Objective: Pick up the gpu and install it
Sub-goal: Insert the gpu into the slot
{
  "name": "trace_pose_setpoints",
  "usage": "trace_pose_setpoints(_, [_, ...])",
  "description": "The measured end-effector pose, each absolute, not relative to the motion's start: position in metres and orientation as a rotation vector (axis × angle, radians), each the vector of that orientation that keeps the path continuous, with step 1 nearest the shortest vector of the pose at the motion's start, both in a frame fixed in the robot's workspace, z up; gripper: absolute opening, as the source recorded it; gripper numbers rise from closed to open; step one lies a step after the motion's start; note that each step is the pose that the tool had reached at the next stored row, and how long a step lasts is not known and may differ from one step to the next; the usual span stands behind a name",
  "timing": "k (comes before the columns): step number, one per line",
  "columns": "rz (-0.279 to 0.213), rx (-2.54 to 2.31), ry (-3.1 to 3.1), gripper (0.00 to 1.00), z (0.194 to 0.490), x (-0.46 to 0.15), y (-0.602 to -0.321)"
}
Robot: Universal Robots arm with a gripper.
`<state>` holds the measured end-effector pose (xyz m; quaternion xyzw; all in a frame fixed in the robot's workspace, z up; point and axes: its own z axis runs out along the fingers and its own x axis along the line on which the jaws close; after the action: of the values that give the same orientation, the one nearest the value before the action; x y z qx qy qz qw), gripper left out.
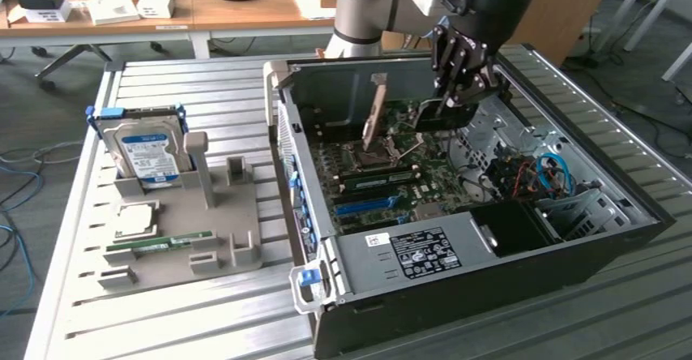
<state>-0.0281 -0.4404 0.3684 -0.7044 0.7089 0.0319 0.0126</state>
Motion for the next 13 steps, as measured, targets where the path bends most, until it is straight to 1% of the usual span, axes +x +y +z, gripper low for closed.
trace_pose_setpoints(13, [0.096,-2.197,2.211,0.26,0.368,-0.046,-0.441])
